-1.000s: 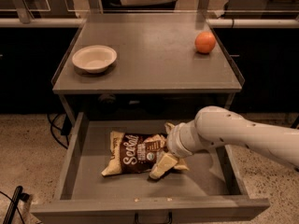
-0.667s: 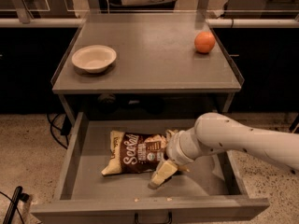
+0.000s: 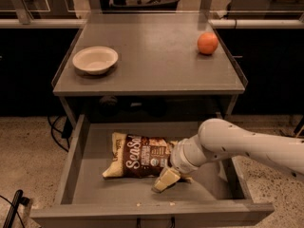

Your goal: Pick brown chip bag from top drawer and place on counter

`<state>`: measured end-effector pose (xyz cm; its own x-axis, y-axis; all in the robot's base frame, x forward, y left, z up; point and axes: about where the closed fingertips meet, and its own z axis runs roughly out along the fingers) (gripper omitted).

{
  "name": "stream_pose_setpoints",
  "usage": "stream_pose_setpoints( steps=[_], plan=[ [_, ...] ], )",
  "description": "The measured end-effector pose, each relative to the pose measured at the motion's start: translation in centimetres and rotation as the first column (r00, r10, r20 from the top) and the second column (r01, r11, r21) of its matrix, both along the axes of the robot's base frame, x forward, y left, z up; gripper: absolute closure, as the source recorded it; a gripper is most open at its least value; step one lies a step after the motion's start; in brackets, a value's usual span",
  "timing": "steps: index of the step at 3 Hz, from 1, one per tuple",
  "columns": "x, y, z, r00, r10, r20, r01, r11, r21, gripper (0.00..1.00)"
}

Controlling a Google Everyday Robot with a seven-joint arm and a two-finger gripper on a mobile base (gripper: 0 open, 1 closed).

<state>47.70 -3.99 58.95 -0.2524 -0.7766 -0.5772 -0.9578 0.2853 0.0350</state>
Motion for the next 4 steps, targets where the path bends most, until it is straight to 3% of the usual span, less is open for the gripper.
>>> stream_pose_setpoints(
  steps=[4],
  plan=[
    [-0.55, -0.12, 0.16, 0.9994, 0.0, -0.034, 0.0, 1.0, 0.005, 0.16]
  ],
)
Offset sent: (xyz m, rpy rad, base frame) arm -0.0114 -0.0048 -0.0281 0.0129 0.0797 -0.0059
